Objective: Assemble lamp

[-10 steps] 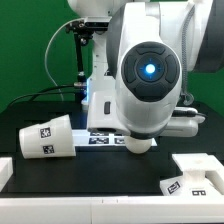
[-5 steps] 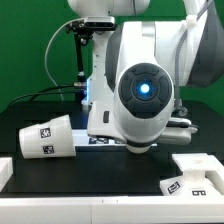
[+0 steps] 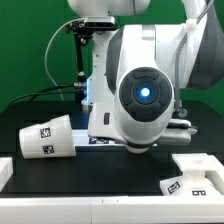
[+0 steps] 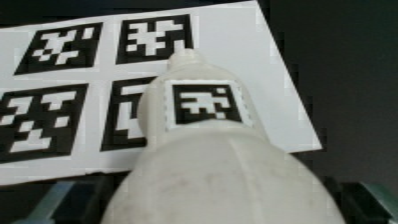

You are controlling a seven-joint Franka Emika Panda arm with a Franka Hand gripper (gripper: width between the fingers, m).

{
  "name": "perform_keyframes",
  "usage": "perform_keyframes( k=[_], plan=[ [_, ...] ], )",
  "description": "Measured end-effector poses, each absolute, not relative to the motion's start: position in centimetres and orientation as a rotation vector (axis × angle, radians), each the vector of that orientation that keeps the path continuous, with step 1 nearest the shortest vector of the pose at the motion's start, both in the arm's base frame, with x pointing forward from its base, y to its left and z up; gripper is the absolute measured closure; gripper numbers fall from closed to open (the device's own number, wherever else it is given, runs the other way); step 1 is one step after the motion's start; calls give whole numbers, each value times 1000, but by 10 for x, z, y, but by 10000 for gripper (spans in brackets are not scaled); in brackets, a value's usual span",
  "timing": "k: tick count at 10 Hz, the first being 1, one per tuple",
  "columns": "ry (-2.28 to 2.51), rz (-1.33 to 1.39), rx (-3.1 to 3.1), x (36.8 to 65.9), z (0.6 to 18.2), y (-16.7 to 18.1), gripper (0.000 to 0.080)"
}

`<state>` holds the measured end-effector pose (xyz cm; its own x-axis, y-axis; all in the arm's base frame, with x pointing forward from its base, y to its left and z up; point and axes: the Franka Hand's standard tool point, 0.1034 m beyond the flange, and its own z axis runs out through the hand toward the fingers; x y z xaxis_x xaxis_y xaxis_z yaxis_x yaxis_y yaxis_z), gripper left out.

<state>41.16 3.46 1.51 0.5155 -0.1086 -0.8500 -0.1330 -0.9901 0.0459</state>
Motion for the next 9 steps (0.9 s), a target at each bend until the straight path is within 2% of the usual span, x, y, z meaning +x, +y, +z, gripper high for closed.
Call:
perform_keyframes(
  k=[1, 3, 6, 7, 9],
  plan=[
    [214, 1505, -2720, 414, 17, 35, 225],
    [194, 1439, -2745, 436, 41, 41, 225],
    [153, 1089, -2876, 482, 100, 57, 225],
    [125, 995, -2920, 487, 105, 63, 223],
    [116, 785, -2990, 484, 94, 67, 223]
  ],
)
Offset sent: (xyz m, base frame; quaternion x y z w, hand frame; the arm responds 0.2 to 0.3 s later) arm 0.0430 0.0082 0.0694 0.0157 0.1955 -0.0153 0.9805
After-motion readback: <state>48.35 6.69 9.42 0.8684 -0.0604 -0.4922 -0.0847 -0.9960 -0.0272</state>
